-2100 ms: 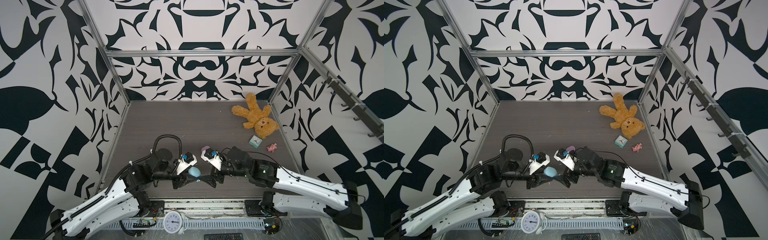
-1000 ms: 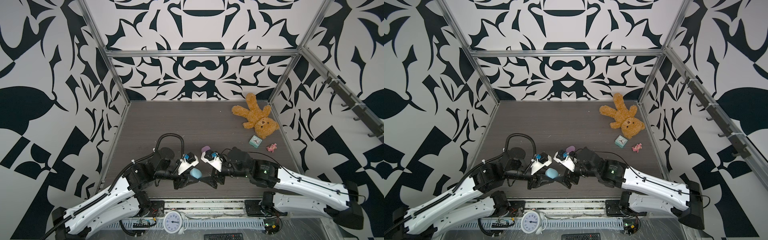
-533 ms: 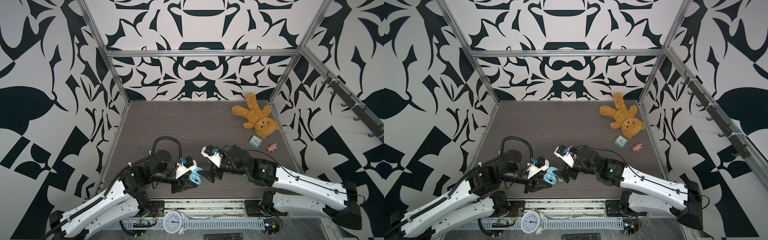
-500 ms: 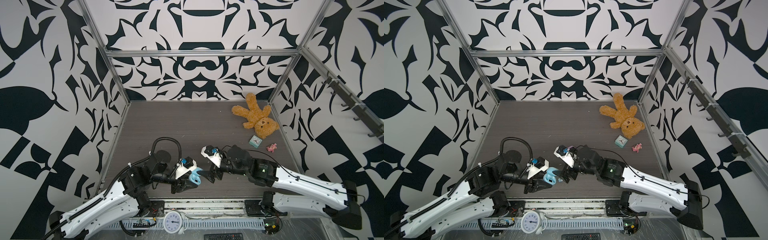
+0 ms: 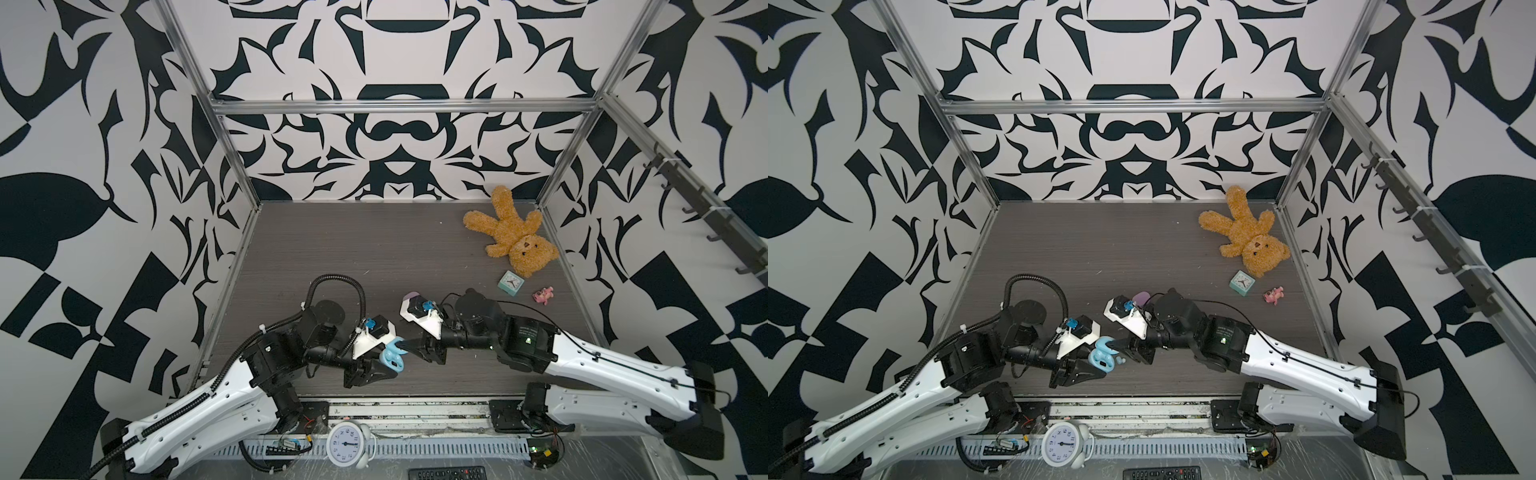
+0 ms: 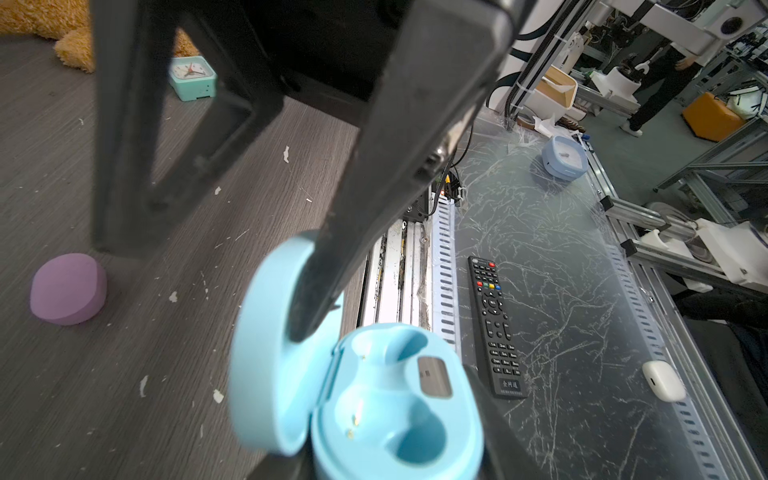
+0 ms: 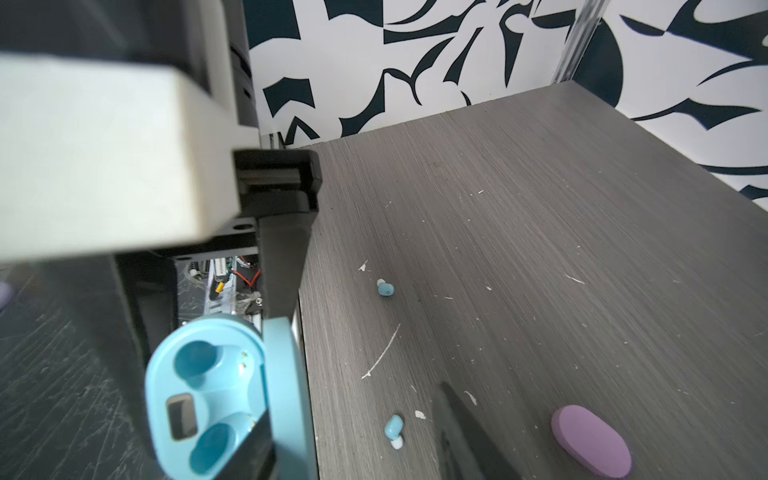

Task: Insert wireless bluetooth earbuds into charging case
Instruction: Open the charging case, then place the charging case at the center of the table.

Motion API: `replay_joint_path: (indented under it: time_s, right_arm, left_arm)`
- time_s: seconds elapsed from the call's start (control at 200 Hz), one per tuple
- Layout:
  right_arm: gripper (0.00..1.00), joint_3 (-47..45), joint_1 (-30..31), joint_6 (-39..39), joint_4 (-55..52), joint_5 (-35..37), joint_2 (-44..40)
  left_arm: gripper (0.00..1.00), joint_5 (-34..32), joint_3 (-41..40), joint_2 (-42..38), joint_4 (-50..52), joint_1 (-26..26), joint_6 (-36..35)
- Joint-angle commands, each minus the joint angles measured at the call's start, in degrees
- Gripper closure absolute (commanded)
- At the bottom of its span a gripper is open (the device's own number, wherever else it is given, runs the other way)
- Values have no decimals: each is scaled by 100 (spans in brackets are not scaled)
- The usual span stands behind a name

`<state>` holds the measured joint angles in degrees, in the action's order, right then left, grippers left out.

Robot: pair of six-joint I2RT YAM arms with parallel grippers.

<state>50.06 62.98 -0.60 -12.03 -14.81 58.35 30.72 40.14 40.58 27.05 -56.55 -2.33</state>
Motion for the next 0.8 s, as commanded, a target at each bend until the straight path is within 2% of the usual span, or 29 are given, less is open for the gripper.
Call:
replay_joint_path:
  time_s: [0.0, 0.49, 0.575, 0.615, 0.695, 0.795]
  right_arm:
    - [58, 361, -36, 3, 83, -238, 69]
    - [90, 587, -38, -107, -352, -441, 163]
    - [93, 609, -32, -125, -396, -447, 172]
    - [95, 612, -36, -133, -413, -461, 177]
    - [100, 631, -32, -139, -413, -470, 184]
    - [100, 636, -34, -158, -423, -419, 203]
  left_arm:
    - [100, 34, 55, -14, 22, -22, -41]
    - [100, -320, 117, 20, -29, -22, 1]
    - [92, -341, 119, 34, -31, -22, 7]
    - [86, -367, 123, 39, -37, -22, 12]
    - [81, -404, 128, 30, -40, -22, 14]
    - [56, -451, 117, 11, -48, -18, 14]
